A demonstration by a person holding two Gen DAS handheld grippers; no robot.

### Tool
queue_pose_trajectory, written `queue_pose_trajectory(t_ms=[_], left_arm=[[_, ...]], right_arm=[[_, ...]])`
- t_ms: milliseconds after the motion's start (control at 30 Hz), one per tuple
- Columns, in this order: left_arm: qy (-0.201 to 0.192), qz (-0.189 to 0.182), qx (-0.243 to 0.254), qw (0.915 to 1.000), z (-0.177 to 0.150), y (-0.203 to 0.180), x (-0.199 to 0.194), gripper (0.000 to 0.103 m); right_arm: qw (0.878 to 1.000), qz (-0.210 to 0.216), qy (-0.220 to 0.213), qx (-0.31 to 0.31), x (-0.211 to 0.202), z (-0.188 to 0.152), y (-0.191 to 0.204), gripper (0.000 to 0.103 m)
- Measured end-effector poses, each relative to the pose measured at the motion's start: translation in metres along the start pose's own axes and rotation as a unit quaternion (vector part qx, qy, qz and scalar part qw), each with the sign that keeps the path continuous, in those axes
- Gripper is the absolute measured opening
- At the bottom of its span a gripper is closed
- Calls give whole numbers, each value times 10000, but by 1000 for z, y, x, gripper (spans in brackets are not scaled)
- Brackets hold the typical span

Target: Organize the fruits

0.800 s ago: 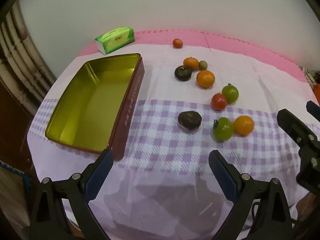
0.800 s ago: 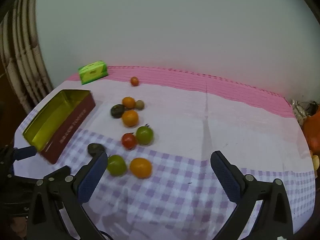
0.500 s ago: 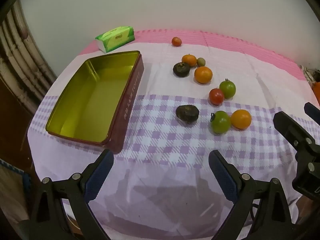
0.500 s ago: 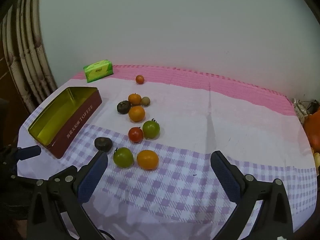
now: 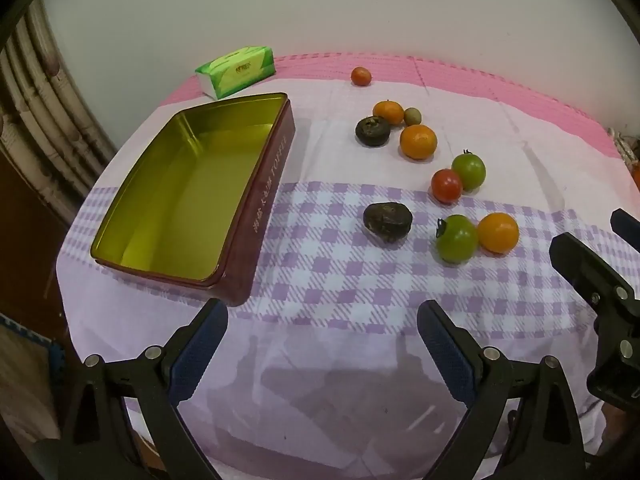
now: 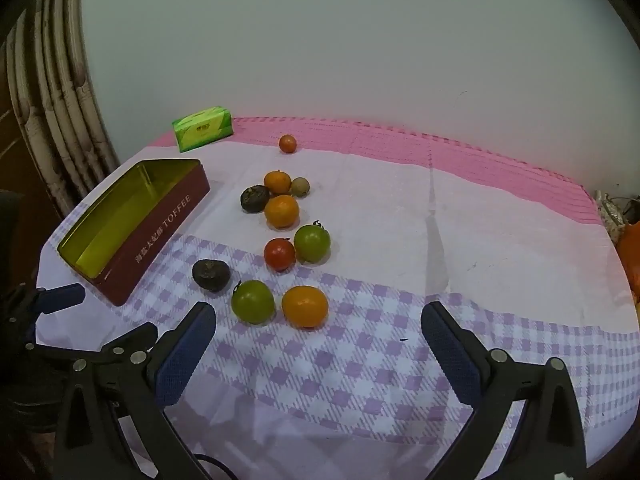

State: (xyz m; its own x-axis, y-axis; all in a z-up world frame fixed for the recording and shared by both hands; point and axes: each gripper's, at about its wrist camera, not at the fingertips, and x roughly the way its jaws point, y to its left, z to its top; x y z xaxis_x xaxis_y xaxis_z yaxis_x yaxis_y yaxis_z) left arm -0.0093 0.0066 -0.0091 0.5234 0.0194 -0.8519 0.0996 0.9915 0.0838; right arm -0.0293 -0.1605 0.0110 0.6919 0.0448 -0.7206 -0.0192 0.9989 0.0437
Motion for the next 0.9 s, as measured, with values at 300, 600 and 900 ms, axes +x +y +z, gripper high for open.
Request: queue_pose_trajectory(t_ms=[300, 600, 900], left_arm=[[-152, 47, 108, 9998, -2, -4, 2, 96], [-125, 43, 134, 9998, -6, -6, 3, 96], [-72, -8, 67, 10000, -7, -7, 6, 96]], right_arm=[[10000, 51, 43, 27, 5, -4, -2, 102], [10000, 78, 47, 0, 5, -4, -1, 102], [9999, 105, 70, 9, 7, -6, 2, 101]])
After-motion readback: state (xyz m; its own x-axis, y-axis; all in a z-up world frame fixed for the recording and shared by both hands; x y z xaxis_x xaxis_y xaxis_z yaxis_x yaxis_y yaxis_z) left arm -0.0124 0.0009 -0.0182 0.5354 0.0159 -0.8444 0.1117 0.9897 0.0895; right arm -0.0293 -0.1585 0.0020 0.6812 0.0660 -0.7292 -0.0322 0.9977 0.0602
